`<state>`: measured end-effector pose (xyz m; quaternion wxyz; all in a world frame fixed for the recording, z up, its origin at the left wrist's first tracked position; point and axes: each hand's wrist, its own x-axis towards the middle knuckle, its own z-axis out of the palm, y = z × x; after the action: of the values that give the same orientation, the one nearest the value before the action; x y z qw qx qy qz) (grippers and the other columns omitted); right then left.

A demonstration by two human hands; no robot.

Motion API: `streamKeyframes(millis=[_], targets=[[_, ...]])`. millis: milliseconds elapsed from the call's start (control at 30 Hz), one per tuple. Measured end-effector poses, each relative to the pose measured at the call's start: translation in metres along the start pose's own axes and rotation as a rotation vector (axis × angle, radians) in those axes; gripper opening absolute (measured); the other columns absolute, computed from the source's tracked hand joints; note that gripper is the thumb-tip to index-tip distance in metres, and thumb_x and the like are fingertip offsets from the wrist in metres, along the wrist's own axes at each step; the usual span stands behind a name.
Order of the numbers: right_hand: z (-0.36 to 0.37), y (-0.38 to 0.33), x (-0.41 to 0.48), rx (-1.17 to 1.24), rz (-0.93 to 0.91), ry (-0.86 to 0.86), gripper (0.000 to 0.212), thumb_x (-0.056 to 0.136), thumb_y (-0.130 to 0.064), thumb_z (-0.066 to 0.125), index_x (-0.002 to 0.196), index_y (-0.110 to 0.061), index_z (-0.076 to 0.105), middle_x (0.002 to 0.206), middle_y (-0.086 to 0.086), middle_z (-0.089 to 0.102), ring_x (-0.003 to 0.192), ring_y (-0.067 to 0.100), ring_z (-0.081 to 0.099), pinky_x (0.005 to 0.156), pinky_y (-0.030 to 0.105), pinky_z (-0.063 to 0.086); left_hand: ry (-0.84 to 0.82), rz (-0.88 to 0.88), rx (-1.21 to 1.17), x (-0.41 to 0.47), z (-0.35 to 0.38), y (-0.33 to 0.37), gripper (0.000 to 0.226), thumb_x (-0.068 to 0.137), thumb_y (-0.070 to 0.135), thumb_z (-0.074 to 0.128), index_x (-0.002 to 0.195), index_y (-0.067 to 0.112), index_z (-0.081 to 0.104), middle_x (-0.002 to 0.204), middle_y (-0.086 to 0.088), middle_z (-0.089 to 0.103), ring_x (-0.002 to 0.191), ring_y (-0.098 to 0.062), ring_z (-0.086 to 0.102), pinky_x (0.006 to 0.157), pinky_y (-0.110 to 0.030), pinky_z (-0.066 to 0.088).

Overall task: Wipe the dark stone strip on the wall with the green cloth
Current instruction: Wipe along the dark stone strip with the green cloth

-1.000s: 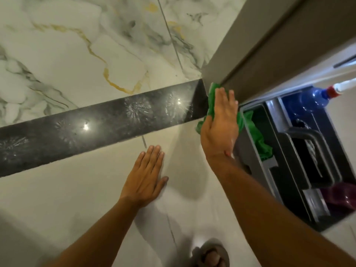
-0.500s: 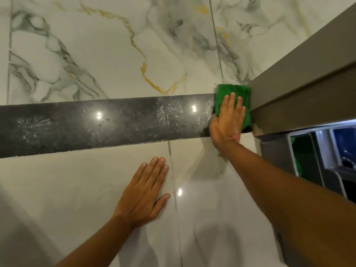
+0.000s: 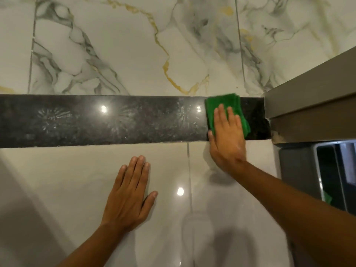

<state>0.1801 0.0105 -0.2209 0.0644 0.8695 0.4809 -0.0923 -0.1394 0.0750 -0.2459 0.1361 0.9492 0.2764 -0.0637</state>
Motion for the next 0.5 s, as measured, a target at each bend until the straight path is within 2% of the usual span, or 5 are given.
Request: streamKeyframes(millis=[100, 200, 267, 400, 500], targets=[[-0.007, 0.042, -0.041, 0.062, -0.253, -0.119, 0.065, 0.097, -0.030, 0.037, 0.154, -0.015, 0.010, 0.162, 0.008, 0.015, 0.150, 0.028, 0.005, 0.118, 0.055, 0.017, 0.016, -0.082, -0.043, -0.008, -0.009, -0.002, 0.077, 0.097, 0.047, 0.035, 0.156, -0.001, 0.021, 0.165, -0.021, 0.019, 0.155, -0.034, 0.013, 0.124, -0.050, 0.014], [-0.014, 0.020, 0.016, 0.090, 0.310, 0.000, 0.064, 0.098, -0.026, 0.035, 0.153, -0.009, 0.008, 0.163, 0.012, 0.011, 0.149, 0.032, 0.007, 0.120, 0.051, 0.012, 0.025, -0.141, -0.070, -0.017, -0.010, -0.009, 0.077, 0.097, 0.047, 0.034, 0.155, -0.001, 0.022, 0.165, -0.021, 0.020, 0.155, -0.034, 0.014, 0.124, -0.051, 0.015], [-0.022, -0.044, 0.052, 0.122, 0.463, 0.028, 0.063, 0.097, -0.025, 0.036, 0.152, -0.007, 0.014, 0.160, 0.015, 0.020, 0.146, 0.036, 0.017, 0.119, 0.051, 0.015, 0.036, -0.166, -0.061, -0.022, -0.007, -0.018, 0.077, 0.097, 0.048, 0.034, 0.156, -0.001, 0.021, 0.166, -0.020, 0.018, 0.155, -0.033, 0.013, 0.125, -0.049, 0.011], [-0.005, -0.093, -0.014, 0.114, -0.281, -0.014, 0.068, 0.092, -0.022, 0.040, 0.154, -0.016, 0.013, 0.161, 0.009, 0.020, 0.148, 0.031, 0.013, 0.120, 0.048, 0.009, 0.030, -0.173, -0.054, -0.029, -0.008, -0.028, 0.077, 0.098, 0.048, 0.032, 0.156, -0.001, 0.021, 0.166, -0.021, 0.018, 0.155, -0.033, 0.011, 0.126, -0.048, 0.010], [-0.008, -0.061, -0.045, 0.121, -0.162, -0.107, 0.066, 0.094, -0.023, 0.039, 0.154, -0.015, 0.011, 0.163, 0.005, 0.012, 0.150, 0.030, 0.006, 0.120, 0.047, 0.005, 0.031, -0.225, -0.066, -0.034, -0.014, -0.035, 0.077, 0.098, 0.048, 0.031, 0.155, -0.002, 0.020, 0.166, -0.021, 0.016, 0.156, -0.033, 0.010, 0.126, -0.048, 0.009]])
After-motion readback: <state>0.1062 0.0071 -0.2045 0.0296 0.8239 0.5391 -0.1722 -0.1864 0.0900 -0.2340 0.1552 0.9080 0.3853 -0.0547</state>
